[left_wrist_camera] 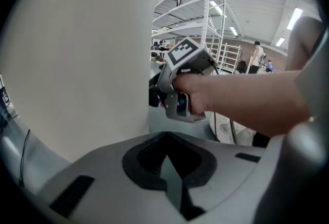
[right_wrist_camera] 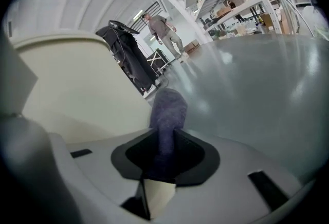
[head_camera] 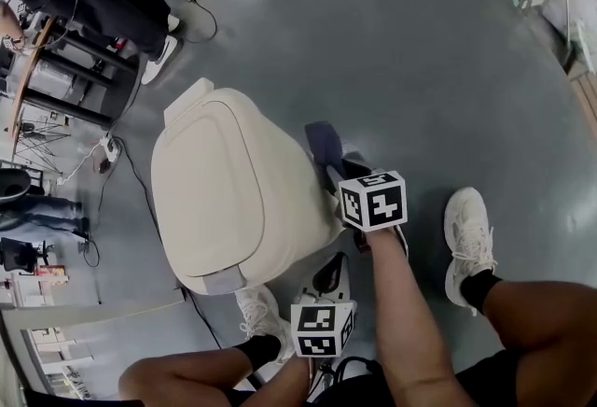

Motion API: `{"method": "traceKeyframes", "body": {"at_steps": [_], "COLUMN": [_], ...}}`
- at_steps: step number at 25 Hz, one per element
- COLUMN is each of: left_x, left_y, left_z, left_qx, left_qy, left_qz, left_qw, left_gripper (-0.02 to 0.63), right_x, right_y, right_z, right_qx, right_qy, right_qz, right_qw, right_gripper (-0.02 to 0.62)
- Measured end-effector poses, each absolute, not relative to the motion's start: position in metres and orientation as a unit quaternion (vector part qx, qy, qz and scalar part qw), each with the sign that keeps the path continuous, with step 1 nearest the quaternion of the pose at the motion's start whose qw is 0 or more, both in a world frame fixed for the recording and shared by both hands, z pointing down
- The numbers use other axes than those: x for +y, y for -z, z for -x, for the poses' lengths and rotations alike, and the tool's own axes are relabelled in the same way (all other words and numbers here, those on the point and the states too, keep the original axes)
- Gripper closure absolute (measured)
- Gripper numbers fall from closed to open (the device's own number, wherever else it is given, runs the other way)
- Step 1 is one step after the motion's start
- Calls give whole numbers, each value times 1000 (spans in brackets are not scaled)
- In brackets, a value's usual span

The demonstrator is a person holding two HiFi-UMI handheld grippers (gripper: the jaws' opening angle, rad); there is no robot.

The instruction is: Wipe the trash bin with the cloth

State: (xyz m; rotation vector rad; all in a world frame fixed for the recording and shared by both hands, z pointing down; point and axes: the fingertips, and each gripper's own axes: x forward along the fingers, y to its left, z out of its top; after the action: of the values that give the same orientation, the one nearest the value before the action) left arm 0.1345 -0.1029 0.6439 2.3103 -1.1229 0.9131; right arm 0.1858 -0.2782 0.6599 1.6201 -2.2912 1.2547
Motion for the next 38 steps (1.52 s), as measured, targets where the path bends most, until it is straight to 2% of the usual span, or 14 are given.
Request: {"method": "traceKeyframes", "body": {"at_steps": [9, 17, 28, 38], "left_x": [-99, -103, -101, -101], "left_y": [-639, -636, -637, -643], "left_z": [-134, -119, -113, -119], "left_qx": [-402, -415, -413, -405], "left_qy": [-333, -339, -341, -339], "left_qz": [-829, -822, -824, -829], "left_qw": [199, 194, 185, 186], "left_gripper": [607, 607, 609, 607], "right_x": [-304, -313, -318, -314], "right_y": [-552, -506, -515, -567], "right_z": [-196, -180, -170, -168], "right_qx": [-793, -821, -819, -803], "right_qy": [-351, -324, -331, -368], "right_qz": [-495, -463, -462, -465], "right_qw": [-58, -84, -82, -59], "right_gripper": [497, 497, 497, 497]}}
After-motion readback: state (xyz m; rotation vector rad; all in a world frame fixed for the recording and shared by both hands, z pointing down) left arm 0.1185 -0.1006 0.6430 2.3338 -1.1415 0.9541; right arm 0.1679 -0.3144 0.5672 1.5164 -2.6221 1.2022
